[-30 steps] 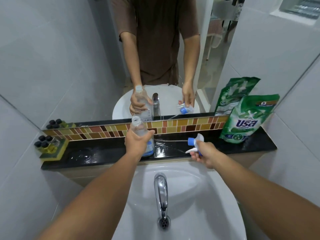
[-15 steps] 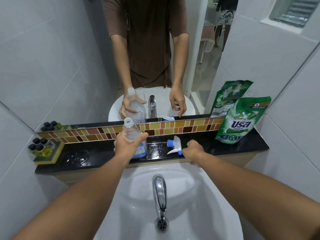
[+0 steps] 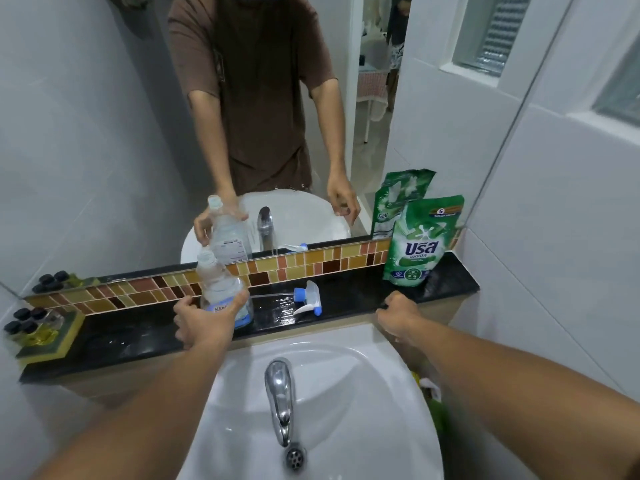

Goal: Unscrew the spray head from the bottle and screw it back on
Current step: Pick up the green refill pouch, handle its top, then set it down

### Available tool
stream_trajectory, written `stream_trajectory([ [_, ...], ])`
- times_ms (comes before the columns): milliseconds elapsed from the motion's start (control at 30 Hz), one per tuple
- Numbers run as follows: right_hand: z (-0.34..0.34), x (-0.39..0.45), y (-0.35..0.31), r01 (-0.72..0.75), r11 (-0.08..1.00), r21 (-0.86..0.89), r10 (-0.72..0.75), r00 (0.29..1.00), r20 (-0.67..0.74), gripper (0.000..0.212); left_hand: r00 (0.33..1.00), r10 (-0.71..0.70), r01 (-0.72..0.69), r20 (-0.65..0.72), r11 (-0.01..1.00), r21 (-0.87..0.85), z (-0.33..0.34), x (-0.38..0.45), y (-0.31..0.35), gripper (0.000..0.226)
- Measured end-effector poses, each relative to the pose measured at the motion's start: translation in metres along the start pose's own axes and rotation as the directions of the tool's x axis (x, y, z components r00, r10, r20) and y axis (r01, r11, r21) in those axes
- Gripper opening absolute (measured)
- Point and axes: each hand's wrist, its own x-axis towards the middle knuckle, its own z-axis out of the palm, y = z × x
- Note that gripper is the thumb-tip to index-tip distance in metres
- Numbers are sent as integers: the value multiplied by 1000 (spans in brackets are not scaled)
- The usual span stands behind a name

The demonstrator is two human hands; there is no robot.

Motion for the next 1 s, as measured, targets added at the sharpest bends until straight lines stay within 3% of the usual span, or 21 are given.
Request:
stream_trajectory([
  [100, -25, 9, 28, -73, 997, 32, 75, 996, -43, 35, 971, -235, 234, -51, 972, -18, 30, -36, 4, 127],
  [200, -44, 22, 49, -136, 981, 141, 147, 987, -70, 39, 961, -274, 273, 39, 961, 35, 67, -79, 28, 127],
  [300, -62, 43, 64, -122, 967, 223, 157, 977, -146, 48, 964, -126, 111, 232, 991, 75, 108, -112, 51, 99],
  [367, -76, 55, 70, -72, 956, 284, 138, 966, -219, 54, 924, 5, -27, 383, 998, 52, 133, -131, 66, 78],
  [467, -96, 70, 73, 94, 933, 346, 17, 953, -304, 61, 848, 165, -209, 504, 977, 32, 167, -153, 92, 65],
  [567, -115, 84, 72, 260, 900, 350, -156, 941, -299, 62, 780, 247, -287, 575, 958, -21, 197, -167, 117, 65],
  [667, -129, 97, 74, 335, 873, 355, -265, 936, -232, 53, 722, 340, -383, 603, 922, -61, 215, -174, 135, 72],
  [833, -130, 105, 81, 330, 896, 297, -320, 944, -84, 42, 631, 352, -442, 691, 895, -53, 229, -176, 132, 81],
  [933, -122, 104, 80, 328, 901, 284, -307, 945, -118, 29, 609, 403, -518, 683, 854, -42, 231, -175, 120, 84],
  [1000, -119, 100, 74, 342, 902, 265, -314, 938, -144, 24, 611, 424, -492, 669, 865, -100, 227, -174, 117, 85],
])
